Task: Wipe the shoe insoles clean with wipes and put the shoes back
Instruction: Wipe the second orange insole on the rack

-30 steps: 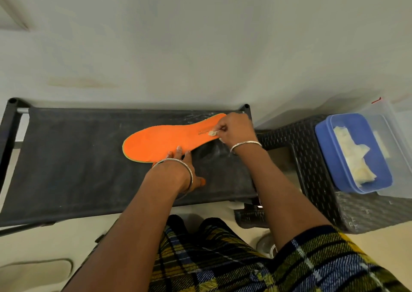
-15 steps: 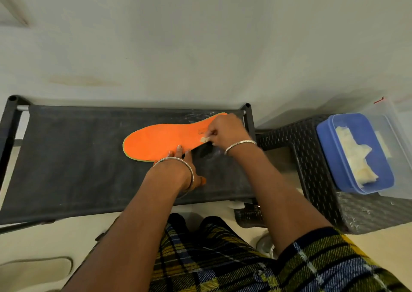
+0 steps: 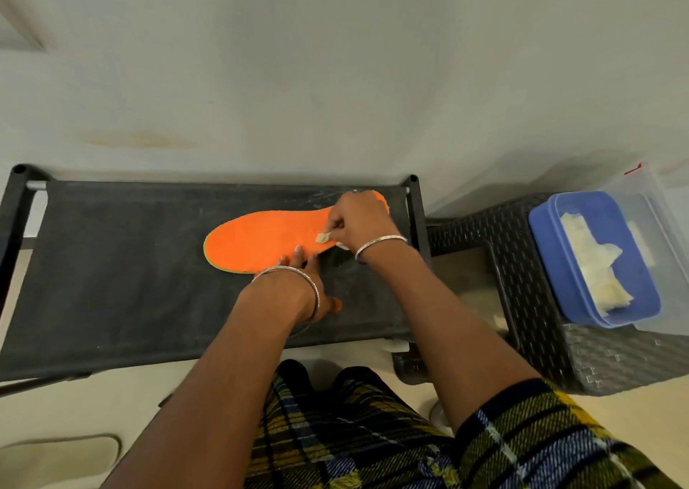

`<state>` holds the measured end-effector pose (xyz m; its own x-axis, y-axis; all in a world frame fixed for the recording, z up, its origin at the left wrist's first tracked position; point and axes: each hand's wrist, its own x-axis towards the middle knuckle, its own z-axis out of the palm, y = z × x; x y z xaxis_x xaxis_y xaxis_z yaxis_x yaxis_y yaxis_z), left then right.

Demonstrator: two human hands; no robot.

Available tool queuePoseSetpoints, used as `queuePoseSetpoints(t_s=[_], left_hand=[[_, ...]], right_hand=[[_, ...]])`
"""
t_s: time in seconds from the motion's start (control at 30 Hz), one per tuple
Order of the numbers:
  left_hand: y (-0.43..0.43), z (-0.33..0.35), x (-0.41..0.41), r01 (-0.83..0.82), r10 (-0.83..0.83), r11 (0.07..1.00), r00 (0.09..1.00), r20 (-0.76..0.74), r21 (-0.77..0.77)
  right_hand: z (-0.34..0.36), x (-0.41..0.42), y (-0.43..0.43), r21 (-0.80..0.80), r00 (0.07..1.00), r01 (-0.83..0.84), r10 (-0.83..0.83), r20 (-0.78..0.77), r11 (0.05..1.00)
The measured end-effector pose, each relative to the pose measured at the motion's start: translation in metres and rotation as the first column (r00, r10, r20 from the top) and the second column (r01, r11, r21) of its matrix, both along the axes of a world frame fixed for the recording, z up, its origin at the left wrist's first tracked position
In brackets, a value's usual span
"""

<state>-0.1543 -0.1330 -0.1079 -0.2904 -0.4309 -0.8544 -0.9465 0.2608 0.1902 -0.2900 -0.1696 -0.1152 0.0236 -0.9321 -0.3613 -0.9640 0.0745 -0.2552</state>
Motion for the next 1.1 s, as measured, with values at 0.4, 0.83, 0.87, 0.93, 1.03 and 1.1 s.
queuePoseSetpoints(t_s=[0.4, 0.83, 0.87, 0.93, 1.03, 1.1], left_hand=[[0.0, 0.004, 0.0, -0.025, 0.025, 1.0, 1.0, -0.017, 0.01], [0.0, 0.015, 0.001, 0.021, -0.021, 1.0, 1.0, 0.008, 0.006], [0.0, 0.014, 0.0, 0.021, -0.021, 1.0, 1.0, 0.013, 0.008], [0.0, 0.012, -0.001, 0.013, -0.013, 1.0, 1.0, 0.017, 0.011], [0.001, 0.01, -0.001, -0.012, 0.012, 1.0, 1.0, 0.013, 0.006], [0.002, 0.011, 0.0, -0.006, 0.006, 1.0, 1.0, 0.006, 0.009]], right_hand=[[0.003, 0.019, 0.002, -0.062, 0.984, 0.117, -0.107, 0.145, 0.991], [0.0, -0.033, 0.006, -0.257, 0.879, 0.476, -0.465, 0.108, 0.841], [-0.001, -0.026, 0.005, -0.249, 0.891, 0.454, -0.435, 0.131, 0.855], [-0.002, -0.005, 0.003, -0.222, 0.941, 0.33, -0.3, 0.16, 0.917], [-0.002, 0.017, 0.004, -0.2, 0.979, 0.15, -0.117, 0.165, 0.968], [-0.003, 0.006, 0.003, -0.219, 0.983, 0.16, -0.135, 0.127, 0.962]])
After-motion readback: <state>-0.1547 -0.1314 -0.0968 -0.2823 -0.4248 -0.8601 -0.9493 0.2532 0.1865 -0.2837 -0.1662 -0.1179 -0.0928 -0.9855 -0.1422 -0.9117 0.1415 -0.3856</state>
